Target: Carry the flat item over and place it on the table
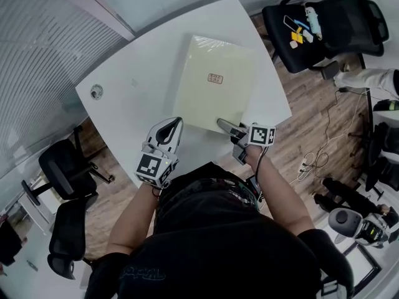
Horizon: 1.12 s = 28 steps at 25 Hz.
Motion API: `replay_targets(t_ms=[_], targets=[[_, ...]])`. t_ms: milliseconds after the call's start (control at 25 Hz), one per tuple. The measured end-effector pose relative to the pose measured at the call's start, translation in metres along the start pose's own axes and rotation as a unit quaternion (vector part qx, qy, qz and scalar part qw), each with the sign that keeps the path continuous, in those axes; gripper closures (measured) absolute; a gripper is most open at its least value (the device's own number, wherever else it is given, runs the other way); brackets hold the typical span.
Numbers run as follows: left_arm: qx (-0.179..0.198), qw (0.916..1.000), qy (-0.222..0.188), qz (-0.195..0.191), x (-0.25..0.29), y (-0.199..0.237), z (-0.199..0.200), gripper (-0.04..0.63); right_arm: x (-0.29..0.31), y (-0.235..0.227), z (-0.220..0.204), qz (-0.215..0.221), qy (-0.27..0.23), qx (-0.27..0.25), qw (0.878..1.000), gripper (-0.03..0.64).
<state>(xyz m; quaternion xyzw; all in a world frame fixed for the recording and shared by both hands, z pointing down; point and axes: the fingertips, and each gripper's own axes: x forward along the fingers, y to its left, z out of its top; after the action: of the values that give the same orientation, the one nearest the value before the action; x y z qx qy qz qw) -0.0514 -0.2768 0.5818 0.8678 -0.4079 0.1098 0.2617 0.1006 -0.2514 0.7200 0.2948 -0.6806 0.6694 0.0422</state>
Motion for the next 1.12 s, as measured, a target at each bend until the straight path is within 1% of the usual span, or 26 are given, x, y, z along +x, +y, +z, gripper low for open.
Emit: replay_targets(t_ms=[280, 480, 760, 840, 920, 960, 1000, 1040, 1120], targets=[[0.004, 1.0000, 0.002, -0.007, 0.003, -0.006, 0.001, 0.583, -0.005, -0.015, 0.003, -0.049, 0.000, -0.030, 0.998, 0.253], [0.005, 0.9999, 0.003, -0.011, 0.005, -0.009, 0.002, 0.583, -0.005, -0.017, 0.008, -0.070, -0.004, -0.048, 0.996, 0.242], [0.002, 0.9999, 0.006, -0.015, 0.005, -0.014, -0.003, 0.583, -0.004, -0.020, 0.009, -0.113, 0.003, -0.076, 0.991, 0.222], [0.002, 0.9999, 0.006, -0.014, 0.005, -0.015, -0.002, 0.583, -0.005, -0.022, 0.010, -0.139, 0.009, -0.096, 0.985, 0.216], [0.002, 0.9999, 0.005, -0.013, 0.008, -0.016, -0.001, 0.583, -0.007, -0.026, 0.013, -0.181, 0.023, -0.150, 0.972, 0.213], [0.001, 0.9999, 0.006, -0.013, 0.009, -0.016, 0.000, 0.583, -0.008, -0.026, 0.015, -0.193, 0.030, -0.176, 0.965, 0.213], [0.001, 0.9999, 0.006, -0.013, 0.010, -0.017, 0.000, 0.583, -0.007, -0.026, 0.016, -0.198, 0.033, -0.192, 0.961, 0.213], [0.000, 0.9999, 0.005, -0.013, 0.010, -0.017, 0.001, 0.583, -0.007, -0.025, 0.017, -0.198, 0.036, -0.198, 0.959, 0.215], [0.001, 0.9999, 0.005, -0.012, 0.010, -0.017, 0.000, 0.583, -0.005, -0.024, 0.018, -0.196, 0.038, -0.200, 0.959, 0.213]])
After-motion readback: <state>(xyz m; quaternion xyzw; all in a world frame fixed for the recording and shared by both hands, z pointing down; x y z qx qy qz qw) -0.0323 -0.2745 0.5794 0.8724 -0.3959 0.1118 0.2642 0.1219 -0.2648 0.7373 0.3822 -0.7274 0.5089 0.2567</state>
